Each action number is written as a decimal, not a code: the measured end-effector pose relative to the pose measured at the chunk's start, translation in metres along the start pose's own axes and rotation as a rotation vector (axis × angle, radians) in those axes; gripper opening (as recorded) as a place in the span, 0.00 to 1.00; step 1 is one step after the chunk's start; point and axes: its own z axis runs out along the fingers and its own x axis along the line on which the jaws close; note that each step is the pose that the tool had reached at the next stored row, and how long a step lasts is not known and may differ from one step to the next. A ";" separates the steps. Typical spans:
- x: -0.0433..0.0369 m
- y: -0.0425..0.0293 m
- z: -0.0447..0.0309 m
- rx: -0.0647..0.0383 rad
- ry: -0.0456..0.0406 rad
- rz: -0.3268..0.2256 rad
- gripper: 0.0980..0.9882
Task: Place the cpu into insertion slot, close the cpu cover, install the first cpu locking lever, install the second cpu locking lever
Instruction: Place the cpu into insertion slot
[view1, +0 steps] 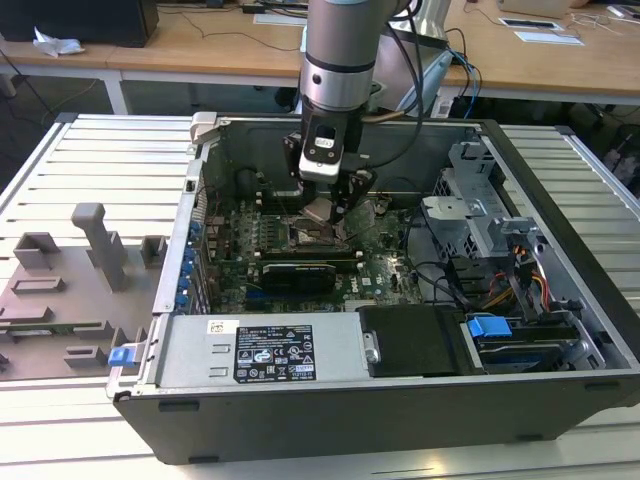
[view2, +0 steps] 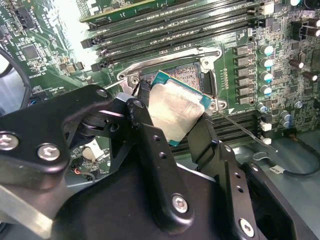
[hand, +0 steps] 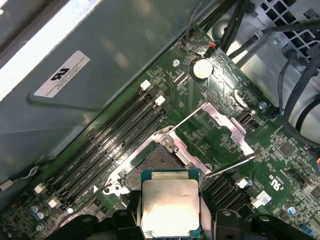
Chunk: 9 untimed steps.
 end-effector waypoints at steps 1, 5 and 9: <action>0.0000 0.0000 0.0002 0.000 -0.0001 0.005 0.50; 0.0000 0.0000 0.0004 0.001 -0.0007 0.020 0.50; 0.0000 0.0000 0.0009 0.001 -0.0008 0.037 0.50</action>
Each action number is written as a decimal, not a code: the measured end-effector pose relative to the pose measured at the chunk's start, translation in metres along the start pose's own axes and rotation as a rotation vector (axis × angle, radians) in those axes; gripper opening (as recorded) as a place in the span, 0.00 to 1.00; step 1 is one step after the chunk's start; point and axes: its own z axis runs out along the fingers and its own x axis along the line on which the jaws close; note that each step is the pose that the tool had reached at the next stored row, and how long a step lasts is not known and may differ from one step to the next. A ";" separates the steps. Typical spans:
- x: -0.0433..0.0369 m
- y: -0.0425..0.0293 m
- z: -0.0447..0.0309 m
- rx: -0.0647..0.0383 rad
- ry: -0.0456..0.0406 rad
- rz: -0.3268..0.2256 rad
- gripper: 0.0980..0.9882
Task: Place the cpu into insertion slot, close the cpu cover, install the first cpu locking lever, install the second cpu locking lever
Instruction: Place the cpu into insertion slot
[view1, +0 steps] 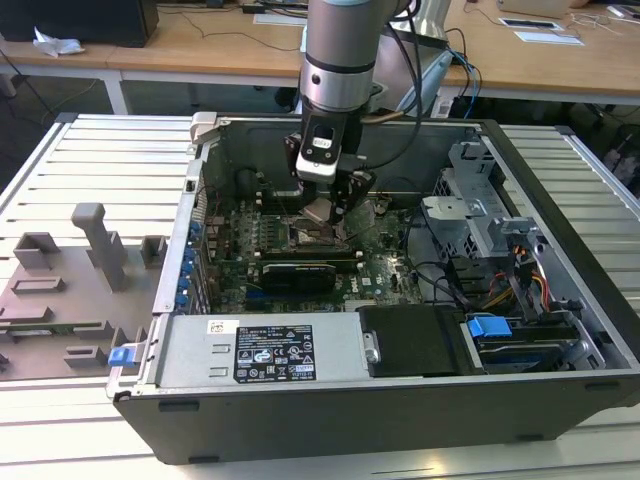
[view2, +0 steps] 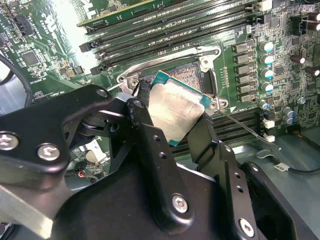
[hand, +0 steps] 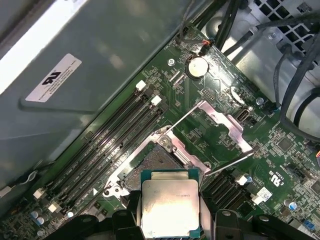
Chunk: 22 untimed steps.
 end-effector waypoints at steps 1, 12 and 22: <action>0.0000 0.0000 0.0002 0.000 0.0000 0.008 0.50; 0.0000 0.0000 0.0014 0.001 -0.0007 0.056 0.50; 0.0000 0.0000 0.0023 0.003 -0.0017 0.098 0.50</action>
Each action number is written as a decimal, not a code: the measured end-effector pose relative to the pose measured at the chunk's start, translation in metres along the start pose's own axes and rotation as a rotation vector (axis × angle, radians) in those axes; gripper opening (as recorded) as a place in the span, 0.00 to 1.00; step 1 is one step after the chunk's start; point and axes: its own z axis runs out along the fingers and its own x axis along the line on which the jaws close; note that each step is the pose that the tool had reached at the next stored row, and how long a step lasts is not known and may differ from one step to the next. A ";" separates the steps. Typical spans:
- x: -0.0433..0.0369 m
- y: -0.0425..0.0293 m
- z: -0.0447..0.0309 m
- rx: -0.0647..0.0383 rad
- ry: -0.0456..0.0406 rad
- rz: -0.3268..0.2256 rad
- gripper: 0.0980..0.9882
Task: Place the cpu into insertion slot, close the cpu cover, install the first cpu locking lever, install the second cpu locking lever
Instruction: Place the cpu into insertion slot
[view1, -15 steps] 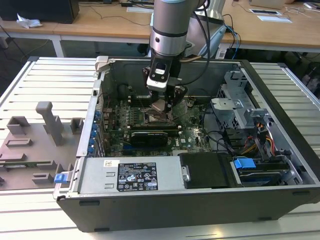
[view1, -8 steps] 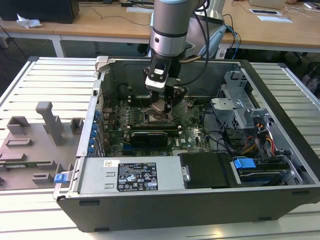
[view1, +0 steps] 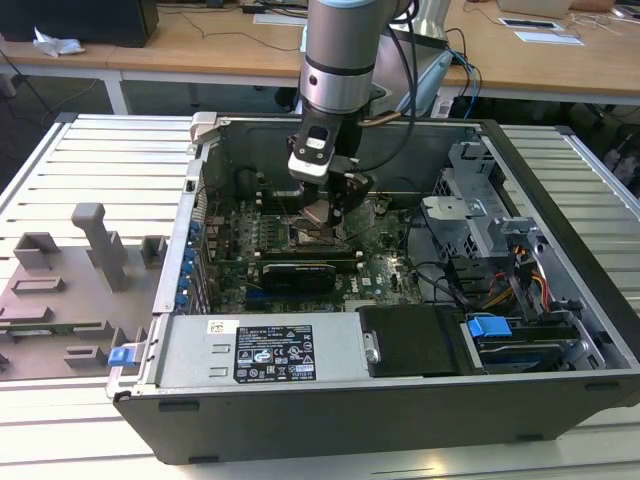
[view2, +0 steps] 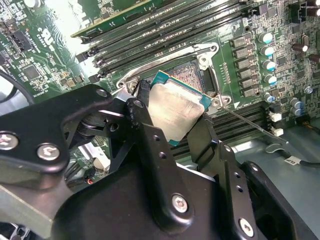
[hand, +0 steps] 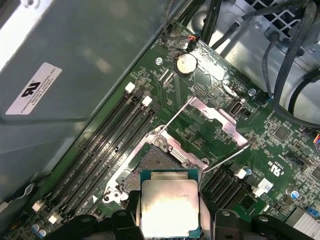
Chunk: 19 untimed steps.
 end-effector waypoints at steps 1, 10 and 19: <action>0.0000 0.0000 0.0001 0.000 0.0000 0.006 0.50; 0.0000 0.0000 0.0007 0.002 -0.0013 0.061 0.50; 0.0000 0.0000 0.0011 0.003 -0.0003 0.125 0.50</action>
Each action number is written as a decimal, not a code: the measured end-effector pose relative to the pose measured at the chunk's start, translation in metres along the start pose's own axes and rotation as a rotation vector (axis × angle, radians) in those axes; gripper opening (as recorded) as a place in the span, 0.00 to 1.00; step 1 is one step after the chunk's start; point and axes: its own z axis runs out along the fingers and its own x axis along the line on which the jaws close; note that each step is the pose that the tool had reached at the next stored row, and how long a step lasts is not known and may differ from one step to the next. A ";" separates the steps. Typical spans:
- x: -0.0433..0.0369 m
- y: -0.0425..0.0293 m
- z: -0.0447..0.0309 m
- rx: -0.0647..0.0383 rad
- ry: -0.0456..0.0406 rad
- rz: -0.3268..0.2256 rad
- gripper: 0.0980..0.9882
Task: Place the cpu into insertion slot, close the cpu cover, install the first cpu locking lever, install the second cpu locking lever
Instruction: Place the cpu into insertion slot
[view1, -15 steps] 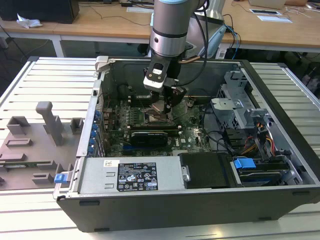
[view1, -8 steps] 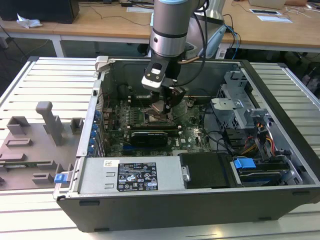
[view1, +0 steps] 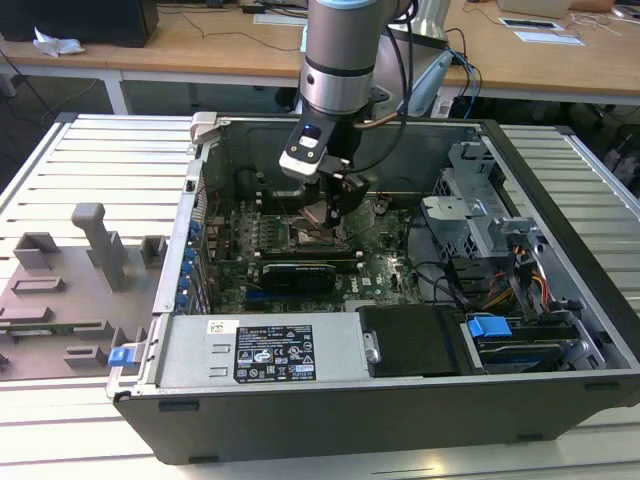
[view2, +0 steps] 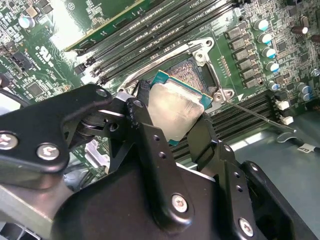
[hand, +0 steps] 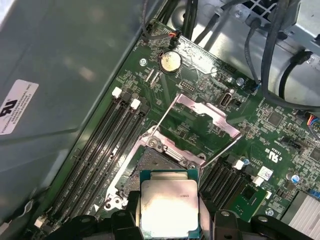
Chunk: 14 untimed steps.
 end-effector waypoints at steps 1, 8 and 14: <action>0.0000 0.0000 0.0000 0.000 0.0002 0.010 0.50; 0.0000 0.0000 0.0003 0.001 0.0006 0.052 0.50; 0.0000 0.0000 0.0005 0.002 0.0003 0.098 0.50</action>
